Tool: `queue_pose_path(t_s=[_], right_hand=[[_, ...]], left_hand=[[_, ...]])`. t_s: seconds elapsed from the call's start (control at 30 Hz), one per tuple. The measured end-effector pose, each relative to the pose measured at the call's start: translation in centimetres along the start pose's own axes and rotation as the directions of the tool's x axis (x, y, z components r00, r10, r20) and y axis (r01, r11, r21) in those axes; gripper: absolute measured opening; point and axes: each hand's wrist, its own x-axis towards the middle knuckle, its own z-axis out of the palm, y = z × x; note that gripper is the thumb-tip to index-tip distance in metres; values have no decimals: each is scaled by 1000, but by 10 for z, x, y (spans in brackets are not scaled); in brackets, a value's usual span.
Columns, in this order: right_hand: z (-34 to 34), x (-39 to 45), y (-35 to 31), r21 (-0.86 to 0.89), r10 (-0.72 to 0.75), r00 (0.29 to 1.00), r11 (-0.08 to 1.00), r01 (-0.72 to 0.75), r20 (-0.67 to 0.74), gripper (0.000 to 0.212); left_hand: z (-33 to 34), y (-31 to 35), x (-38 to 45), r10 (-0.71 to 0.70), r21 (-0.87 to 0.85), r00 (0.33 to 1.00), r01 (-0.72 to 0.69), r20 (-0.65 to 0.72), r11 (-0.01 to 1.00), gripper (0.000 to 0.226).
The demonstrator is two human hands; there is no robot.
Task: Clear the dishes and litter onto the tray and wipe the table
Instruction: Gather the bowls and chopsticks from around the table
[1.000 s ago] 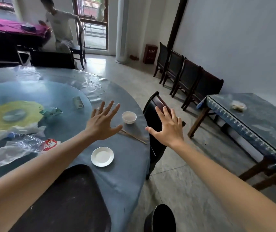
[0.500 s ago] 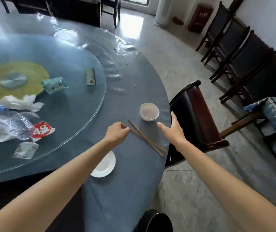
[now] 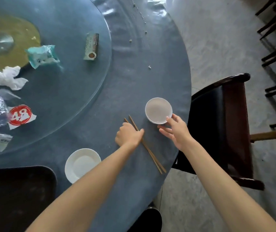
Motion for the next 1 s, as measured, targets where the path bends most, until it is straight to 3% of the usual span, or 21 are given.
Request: queue_pose_path(t_s=[0.17, 0.33, 0.53, 0.73, 0.9, 1.0], right_hand=[[-1, 10, 0, 5, 12, 998, 1000, -13, 54, 46], [-3, 13, 1, 44, 7, 998, 999, -10, 58, 46], [-4, 7, 4, 75, -14, 997, 997, 9, 69, 42], [-3, -17, 10, 60, -28, 994, 998, 22, 103, 47], [18, -52, 17, 54, -48, 990, 998, 41, 132, 44], [38, -82, 24, 40, -67, 986, 997, 61, 152, 41]], left_hand=[[9, 6, 1, -21, 30, 999, 22, -34, 999, 38], [13, 11, 3, -69, -48, 998, 68, -15, 997, 14], [17, 7, 8, -113, -233, 993, 117, 31, 965, 11], [-1, -15, 0, -1, -380, 1000, 0, -1, 925, 19], [-33, -56, -18, 62, -549, 998, -65, -26, 833, 28], [-57, -94, -32, 67, -685, 997, -65, -24, 725, 28]])
